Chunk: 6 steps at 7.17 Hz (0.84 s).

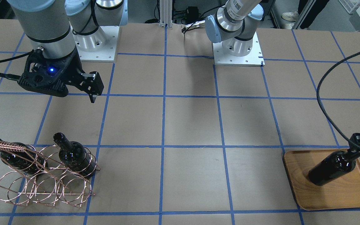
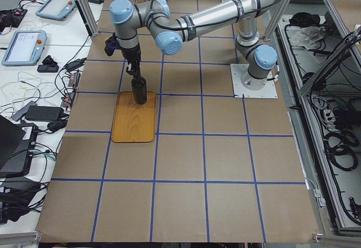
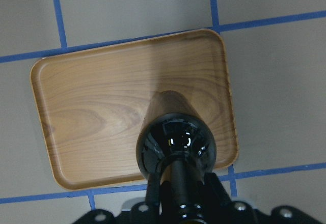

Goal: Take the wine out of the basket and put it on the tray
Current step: 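Lay the bottle down on the wooden tray with the left gripper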

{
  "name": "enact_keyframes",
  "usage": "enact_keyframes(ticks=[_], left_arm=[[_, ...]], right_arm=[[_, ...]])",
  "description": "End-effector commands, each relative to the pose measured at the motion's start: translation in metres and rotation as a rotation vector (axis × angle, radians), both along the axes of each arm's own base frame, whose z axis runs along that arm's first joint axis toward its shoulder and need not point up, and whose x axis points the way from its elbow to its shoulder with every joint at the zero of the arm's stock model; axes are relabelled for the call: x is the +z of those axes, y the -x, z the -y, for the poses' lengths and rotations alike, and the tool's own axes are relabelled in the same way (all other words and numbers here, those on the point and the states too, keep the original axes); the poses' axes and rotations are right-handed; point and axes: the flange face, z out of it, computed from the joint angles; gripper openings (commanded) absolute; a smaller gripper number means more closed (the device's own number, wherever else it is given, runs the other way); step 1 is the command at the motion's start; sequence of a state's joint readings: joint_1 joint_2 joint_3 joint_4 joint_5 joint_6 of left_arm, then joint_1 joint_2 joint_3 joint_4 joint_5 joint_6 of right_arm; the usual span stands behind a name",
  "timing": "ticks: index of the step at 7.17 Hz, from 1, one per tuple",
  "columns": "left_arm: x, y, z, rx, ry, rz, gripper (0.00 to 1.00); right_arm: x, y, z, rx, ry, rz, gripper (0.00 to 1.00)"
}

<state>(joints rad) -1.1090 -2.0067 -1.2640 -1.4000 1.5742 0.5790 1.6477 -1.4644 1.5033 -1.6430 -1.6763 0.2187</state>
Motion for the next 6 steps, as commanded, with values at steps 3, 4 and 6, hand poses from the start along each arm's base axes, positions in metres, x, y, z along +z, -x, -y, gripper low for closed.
enact_keyframes(ticks=[3, 4, 6], left_arm=[[-0.0109, -0.0038, 0.0021, 0.005, -0.021, -0.028, 0.18], [-0.009, -0.0081, 0.0001, 0.009, -0.017, -0.031, 0.69], [-0.0039, -0.0135, -0.0036, 0.022, 0.003, -0.064, 0.97]], right_arm=[[0.0027, -0.0008, 0.0002, 0.001, 0.006, 0.002, 1.0], [0.0023, -0.0007, -0.0002, 0.001, 0.002, 0.0, 1.0], [0.0009, -0.0021, -0.0014, 0.004, -0.005, -0.002, 1.0]])
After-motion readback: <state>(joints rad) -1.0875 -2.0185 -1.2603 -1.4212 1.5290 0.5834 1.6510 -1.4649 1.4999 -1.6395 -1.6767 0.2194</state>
